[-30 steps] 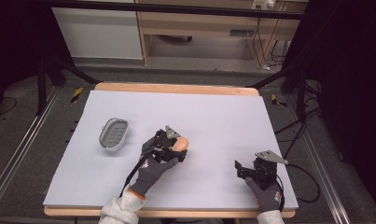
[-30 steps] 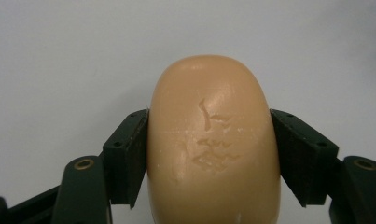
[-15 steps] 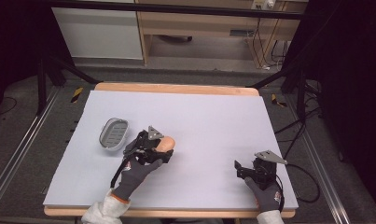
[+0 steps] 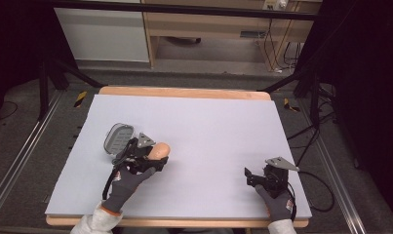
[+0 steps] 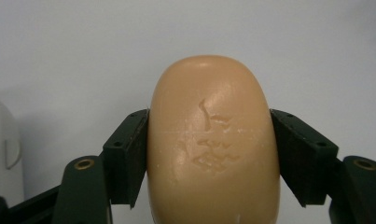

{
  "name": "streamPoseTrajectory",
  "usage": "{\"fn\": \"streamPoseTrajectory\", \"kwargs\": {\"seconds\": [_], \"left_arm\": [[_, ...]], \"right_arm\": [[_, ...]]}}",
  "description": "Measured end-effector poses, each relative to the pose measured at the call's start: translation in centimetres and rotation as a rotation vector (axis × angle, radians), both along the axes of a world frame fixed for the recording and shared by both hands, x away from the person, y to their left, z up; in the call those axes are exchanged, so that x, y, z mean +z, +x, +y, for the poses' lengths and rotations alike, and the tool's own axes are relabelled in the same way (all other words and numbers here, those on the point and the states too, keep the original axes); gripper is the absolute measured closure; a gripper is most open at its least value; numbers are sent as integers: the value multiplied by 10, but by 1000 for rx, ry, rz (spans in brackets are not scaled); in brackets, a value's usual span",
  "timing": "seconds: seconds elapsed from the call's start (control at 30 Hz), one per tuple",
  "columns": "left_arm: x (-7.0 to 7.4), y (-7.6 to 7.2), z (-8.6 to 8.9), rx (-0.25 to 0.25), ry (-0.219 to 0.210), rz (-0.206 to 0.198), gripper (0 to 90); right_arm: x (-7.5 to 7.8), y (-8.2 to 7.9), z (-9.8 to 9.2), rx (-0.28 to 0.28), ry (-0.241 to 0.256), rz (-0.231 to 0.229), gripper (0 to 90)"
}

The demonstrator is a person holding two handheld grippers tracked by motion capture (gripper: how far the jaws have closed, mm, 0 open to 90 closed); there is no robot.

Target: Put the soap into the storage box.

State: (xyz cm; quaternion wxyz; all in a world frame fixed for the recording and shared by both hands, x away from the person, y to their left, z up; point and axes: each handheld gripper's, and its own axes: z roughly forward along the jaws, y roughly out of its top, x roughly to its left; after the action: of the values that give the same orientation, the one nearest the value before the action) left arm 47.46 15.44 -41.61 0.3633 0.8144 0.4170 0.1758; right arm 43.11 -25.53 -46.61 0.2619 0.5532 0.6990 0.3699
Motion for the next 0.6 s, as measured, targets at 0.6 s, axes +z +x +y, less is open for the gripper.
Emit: {"fn": "streamPoseTrajectory", "kwargs": {"seconds": [0.6], "left_arm": [[9,2,33,63,-28,-21,317]], "right_arm": [[0,-1,2,6,-9,-3,81]]}}
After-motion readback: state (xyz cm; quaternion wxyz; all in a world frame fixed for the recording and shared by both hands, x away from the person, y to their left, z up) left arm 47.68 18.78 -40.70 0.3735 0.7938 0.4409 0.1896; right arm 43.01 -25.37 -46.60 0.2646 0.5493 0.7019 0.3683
